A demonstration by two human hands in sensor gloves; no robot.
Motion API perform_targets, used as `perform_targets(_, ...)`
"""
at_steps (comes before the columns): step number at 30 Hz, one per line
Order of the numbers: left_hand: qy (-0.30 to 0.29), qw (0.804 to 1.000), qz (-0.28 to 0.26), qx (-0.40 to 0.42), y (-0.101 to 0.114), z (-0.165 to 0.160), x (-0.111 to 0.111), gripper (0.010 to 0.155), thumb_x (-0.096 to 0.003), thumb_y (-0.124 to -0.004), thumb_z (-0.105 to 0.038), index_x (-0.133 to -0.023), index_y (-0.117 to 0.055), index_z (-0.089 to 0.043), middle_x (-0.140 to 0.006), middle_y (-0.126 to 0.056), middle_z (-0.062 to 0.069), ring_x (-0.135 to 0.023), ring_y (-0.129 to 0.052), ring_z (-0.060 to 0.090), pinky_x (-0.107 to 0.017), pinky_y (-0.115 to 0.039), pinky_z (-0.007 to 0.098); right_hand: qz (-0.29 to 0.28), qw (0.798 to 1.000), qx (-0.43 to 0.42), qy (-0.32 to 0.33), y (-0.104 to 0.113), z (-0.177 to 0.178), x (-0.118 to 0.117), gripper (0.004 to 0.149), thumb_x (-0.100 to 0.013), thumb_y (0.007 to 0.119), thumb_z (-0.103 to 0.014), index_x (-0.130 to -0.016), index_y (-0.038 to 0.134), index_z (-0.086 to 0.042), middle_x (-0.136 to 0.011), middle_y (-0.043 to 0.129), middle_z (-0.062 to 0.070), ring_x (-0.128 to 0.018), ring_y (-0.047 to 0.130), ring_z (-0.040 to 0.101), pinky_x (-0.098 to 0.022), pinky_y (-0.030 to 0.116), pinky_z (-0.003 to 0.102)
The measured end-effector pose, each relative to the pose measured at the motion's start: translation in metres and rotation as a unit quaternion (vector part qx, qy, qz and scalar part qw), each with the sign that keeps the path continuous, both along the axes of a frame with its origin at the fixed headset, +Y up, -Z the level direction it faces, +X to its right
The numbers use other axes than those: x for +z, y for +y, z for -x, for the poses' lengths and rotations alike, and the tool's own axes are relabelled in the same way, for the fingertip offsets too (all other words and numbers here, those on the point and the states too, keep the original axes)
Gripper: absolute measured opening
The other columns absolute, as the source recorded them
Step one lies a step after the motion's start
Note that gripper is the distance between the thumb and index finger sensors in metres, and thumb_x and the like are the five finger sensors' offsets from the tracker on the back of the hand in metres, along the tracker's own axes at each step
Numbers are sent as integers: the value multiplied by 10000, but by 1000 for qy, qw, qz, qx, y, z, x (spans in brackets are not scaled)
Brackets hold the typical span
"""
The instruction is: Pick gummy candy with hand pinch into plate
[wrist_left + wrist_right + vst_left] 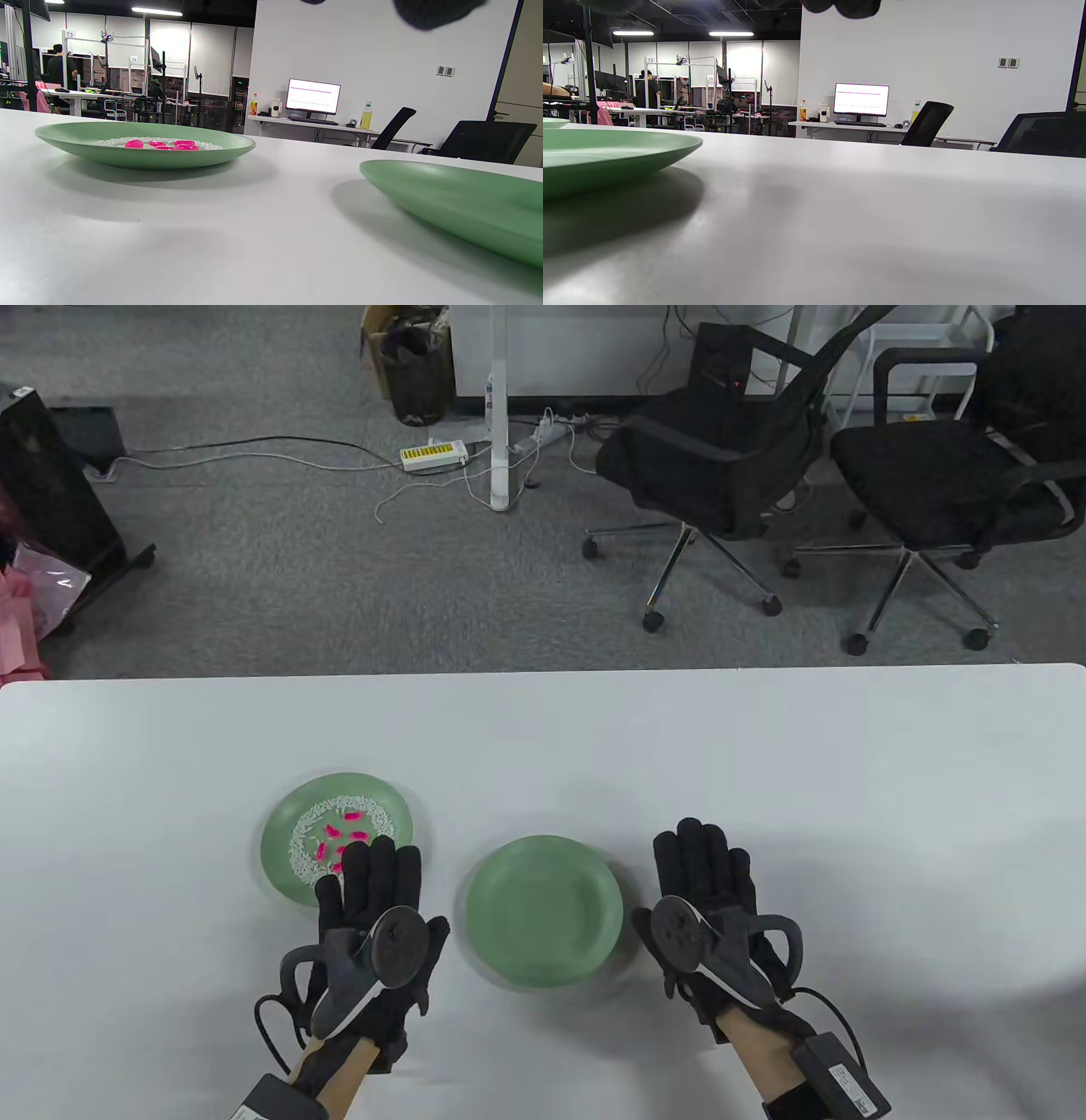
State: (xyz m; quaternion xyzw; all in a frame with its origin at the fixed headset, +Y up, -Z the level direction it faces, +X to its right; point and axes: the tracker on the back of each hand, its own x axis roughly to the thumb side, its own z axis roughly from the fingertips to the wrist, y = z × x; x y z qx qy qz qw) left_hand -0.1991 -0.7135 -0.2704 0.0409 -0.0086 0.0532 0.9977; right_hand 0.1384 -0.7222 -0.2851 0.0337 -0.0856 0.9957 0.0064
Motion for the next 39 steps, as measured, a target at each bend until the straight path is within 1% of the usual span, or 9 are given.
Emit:
perform_targets(17, -10, 1000, -8, -13, -3, -6, 1, 831, -426, -656, -613, -1124, -329, -303, -1205, -242, -10, -1150, -217, 316, -781, -276, 583, 5, 1000, -1, 1, -4, 1, -3, 883, -338, 621, -638, -1071, 298, -267, -1183, 266, 37, -1111, 342, 348, -784, 334, 527)
perform_targets(20, 3, 999, -34, -5, 1, -4, -1, 828, -423, -675, -603, -1123, -376, -277, -1206, -325, 28, -1147, -329, 369, -781, -359, 594, 6, 1000, -3, 0, -3, 1, -2, 881, -339, 622, -637, -1071, 301, -266, -1183, 270, 37, -1110, 348, 349, -783, 337, 530)
perform_targets(23, 56, 996, -60, 21, 11, 7, -6, 816, -416, -749, -570, -1112, -489, -234, -1177, -472, 91, -1105, -488, 419, -761, -510, 590, 4, 1000, -7, -3, -1, 0, -3, 881, -340, 625, -635, -1072, 304, -264, -1183, 275, 40, -1111, 353, 354, -783, 342, 537)
perform_targets(27, 175, 982, -31, 59, 19, 46, -24, 795, -415, -798, -549, -1093, -577, -196, -1113, -602, 126, -1005, -638, 457, -695, -635, 553, 6, 1000, -9, -5, -1, 0, -3, 879, -341, 629, -632, -1073, 313, -260, -1183, 284, 46, -1108, 363, 362, -782, 351, 549)
perform_targets(30, 278, 957, 33, 73, 11, 94, -44, 800, -416, -816, -541, -1096, -569, -201, -1060, -680, 128, -914, -749, 447, -632, -705, 521, 9, 1000, -5, -8, -3, -1, -4, 879, -342, 630, -632, -1073, 314, -259, -1183, 288, 48, -1108, 367, 366, -782, 354, 552)
perform_targets(33, 347, 932, 76, 71, -3, 127, -59, 818, -412, -817, -551, -1101, -544, -204, -1018, -730, 128, -799, -858, 426, -556, -769, 482, 13, 1000, -5, -13, -5, -3, -5, 876, -344, 631, -629, -1073, 318, -257, -1183, 290, 50, -1107, 370, 367, -781, 356, 554)
perform_targets(35, 378, 915, 111, 84, -13, 142, -65, 829, -409, -810, -569, -1100, -540, -198, -997, -750, 131, -728, -903, 408, -504, -799, 453, 16, 1000, -3, -15, -7, -4, -7, 875, -345, 633, -627, -1073, 320, -256, -1182, 293, 52, -1106, 371, 367, -780, 357, 555)
perform_targets(36, 387, 910, 117, 94, -18, 147, -67, 830, -407, -813, -569, -1096, -549, -190, -972, -772, 138, -665, -938, 397, -464, -818, 440, 17, 1000, 0, -18, -7, -5, -6, 875, -345, 634, -626, -1073, 321, -254, -1182, 293, 54, -1106, 369, 368, -779, 356, 557)
perform_targets(39, 402, 902, 128, 97, -27, 154, -75, 817, -397, -821, -582, -1075, -611, -176, -859, -877, 126, -502, -1015, 349, -348, -866, 389, 18, 1000, 7, -22, -9, -8, -7, 874, -345, 634, -626, -1073, 324, -254, -1182, 294, 58, -1105, 372, 370, -779, 360, 558)
